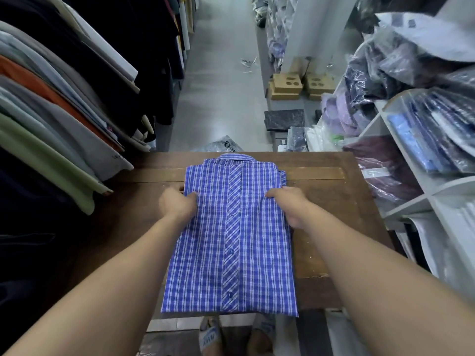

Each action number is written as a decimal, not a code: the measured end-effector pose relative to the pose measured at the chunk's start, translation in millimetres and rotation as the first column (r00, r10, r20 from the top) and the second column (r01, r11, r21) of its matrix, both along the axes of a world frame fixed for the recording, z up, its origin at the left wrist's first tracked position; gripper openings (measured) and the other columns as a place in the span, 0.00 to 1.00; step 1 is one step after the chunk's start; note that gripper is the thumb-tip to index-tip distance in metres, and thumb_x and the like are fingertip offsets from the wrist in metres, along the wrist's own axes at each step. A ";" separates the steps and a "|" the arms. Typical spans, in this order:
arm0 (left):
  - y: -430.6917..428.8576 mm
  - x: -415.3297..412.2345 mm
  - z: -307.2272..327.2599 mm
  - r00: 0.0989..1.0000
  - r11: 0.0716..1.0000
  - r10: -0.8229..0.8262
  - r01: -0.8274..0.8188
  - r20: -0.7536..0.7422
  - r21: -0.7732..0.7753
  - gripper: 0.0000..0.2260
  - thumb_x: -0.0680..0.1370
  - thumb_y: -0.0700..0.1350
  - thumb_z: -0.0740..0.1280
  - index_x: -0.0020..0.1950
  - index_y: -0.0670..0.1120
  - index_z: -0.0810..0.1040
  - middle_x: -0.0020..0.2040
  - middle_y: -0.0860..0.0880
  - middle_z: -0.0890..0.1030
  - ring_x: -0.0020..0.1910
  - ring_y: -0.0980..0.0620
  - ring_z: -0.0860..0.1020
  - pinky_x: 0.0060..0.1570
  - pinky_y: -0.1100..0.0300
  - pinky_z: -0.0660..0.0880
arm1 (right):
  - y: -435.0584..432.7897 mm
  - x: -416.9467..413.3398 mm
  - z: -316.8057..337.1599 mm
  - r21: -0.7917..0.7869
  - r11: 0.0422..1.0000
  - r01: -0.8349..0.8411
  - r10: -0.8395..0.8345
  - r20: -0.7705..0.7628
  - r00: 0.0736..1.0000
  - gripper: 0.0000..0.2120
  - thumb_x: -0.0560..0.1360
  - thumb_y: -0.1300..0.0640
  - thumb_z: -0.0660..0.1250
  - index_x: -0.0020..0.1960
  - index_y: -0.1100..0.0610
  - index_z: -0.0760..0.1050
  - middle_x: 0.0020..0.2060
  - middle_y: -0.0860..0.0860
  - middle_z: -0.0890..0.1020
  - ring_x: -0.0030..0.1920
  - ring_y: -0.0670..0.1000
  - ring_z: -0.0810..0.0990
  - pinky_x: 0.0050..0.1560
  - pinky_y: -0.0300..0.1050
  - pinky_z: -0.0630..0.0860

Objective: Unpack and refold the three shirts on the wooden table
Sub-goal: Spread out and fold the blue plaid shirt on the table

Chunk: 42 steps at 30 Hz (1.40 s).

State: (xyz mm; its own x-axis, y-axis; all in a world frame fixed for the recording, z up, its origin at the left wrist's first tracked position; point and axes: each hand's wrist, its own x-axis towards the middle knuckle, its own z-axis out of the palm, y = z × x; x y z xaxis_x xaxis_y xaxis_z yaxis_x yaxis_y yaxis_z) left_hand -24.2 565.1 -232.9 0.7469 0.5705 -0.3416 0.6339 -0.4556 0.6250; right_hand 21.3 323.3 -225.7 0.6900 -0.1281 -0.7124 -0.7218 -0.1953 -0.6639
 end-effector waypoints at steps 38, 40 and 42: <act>-4.3 2.2 -19.0 0.982 0.995 -0.062 0.076 -0.177 0.071 0.39 0.74 0.70 0.66 0.74 0.44 0.66 0.70 0.41 0.71 0.67 0.38 0.72 0.65 0.40 0.72 | -4.5 -51.5 -25.0 -0.854 0.317 -0.413 0.855 0.068 0.514 0.33 0.79 0.31 0.49 0.80 0.44 0.55 0.78 0.55 0.60 0.77 0.57 0.56 0.77 0.59 0.56; -3.2 1.3 -20.5 0.978 0.994 -0.079 0.092 -0.194 0.063 0.39 0.74 0.68 0.67 0.74 0.43 0.65 0.68 0.42 0.74 0.64 0.38 0.75 0.61 0.42 0.75 | 2.6 -50.6 -29.4 -0.817 0.257 -0.517 0.865 -0.044 0.500 0.35 0.78 0.28 0.44 0.81 0.41 0.50 0.80 0.56 0.54 0.79 0.60 0.52 0.79 0.61 0.50; -1.9 1.0 -19.9 0.976 0.996 -0.073 0.081 -0.204 0.031 0.33 0.75 0.66 0.69 0.69 0.43 0.70 0.63 0.43 0.79 0.57 0.41 0.79 0.53 0.47 0.77 | 6.0 -47.8 -33.1 -0.808 0.198 -0.555 0.861 -0.127 0.493 0.36 0.77 0.27 0.42 0.81 0.40 0.46 0.82 0.55 0.49 0.80 0.61 0.47 0.79 0.63 0.45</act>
